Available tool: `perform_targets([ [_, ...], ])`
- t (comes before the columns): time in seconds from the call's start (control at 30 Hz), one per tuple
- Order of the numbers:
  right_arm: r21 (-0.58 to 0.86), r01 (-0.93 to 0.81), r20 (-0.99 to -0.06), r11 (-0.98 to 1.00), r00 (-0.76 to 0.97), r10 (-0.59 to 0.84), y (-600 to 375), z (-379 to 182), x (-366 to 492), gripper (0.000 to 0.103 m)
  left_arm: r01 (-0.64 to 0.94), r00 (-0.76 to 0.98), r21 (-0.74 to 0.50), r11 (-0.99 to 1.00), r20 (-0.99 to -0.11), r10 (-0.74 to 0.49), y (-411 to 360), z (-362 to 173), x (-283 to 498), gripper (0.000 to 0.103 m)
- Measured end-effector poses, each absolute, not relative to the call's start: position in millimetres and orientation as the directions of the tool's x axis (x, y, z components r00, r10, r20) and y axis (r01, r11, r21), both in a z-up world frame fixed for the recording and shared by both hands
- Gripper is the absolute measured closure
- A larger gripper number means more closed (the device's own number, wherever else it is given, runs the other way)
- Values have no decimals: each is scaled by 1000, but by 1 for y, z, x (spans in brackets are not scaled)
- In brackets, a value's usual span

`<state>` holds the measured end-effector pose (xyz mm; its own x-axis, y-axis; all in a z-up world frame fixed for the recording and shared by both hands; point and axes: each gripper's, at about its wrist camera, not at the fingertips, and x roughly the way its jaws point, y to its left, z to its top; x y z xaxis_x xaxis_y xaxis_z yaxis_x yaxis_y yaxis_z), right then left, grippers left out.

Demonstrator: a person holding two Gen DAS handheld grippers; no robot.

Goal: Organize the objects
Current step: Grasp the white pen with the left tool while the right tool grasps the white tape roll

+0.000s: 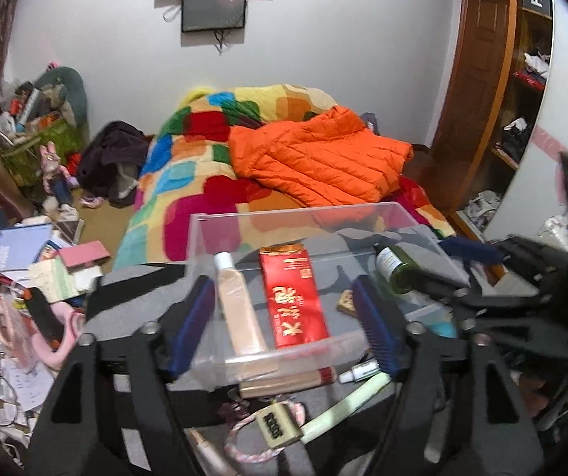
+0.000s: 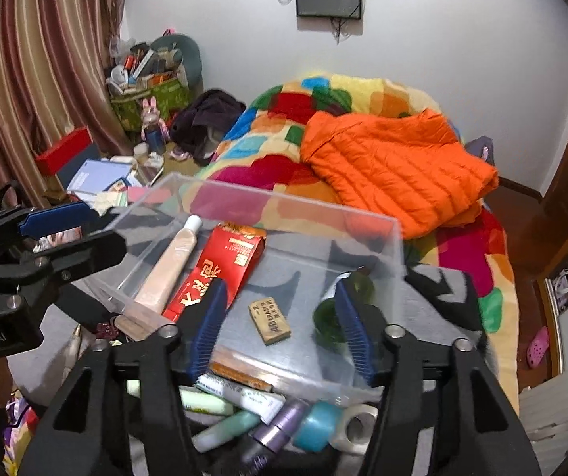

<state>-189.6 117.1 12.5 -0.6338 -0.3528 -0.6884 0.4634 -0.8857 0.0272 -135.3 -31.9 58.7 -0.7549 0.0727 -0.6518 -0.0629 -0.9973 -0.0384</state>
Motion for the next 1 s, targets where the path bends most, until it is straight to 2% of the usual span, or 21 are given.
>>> perform_targets([
  [0.03, 28, 461, -682, -887, -640, -354, 122, 16, -186, 45, -54, -760, -22, -998, -648, 56, -32, 59, -131, 17],
  [0.13, 28, 456, -671, -890, -651, -354, 134, 22, -176, 36, -36, -771, 19, -999, -637, 15, -34, 58, -118, 8],
  [0.3, 28, 436, -669, -899, -661, -341, 153, 23, -163, 28, -6, -748, 38, -999, -663, -21, -45, 45, -104, 7],
  [0.5, -9, 406, -704, -914, -651, -282, 175, 4, -151, 28, 52, -682, 46, -998, -728, -69, -62, 10, -84, 7],
  [0.67, -32, 369, -754, -929, -619, -220, 192, -27, -151, 28, 58, -623, 8, -998, -781, -42, -67, -21, -65, 8],
  [0.7, -31, 364, -764, -931, -609, -213, 194, -32, -151, 28, 49, -615, 1, -999, -788, -31, -66, -27, -61, 13],
  [0.73, -27, 355, -776, -935, -597, -204, 196, -39, -154, 28, 44, -603, 5, -999, -797, -30, -63, -32, -57, 25],
  [0.8, -16, 343, -792, -939, -578, -197, 199, -49, -159, 28, 34, -574, 8, -999, -819, -26, -58, -43, -54, 39],
  [0.87, 9, 342, -802, -940, -559, -212, 201, -57, -163, 28, 40, -591, 13, -999, -806, -35, -56, -44, -49, 40],
  [0.97, 30, 347, -812, -937, -538, -225, 197, -65, -169, 29, 28, -596, 7, -1000, -802, -22, -55, -42, -44, 55],
  [1.0, 31, 348, -813, -937, -537, -226, 196, -67, -170, 32, 24, -597, 7, -1000, -802, -20, -56, -42, -42, 61],
])
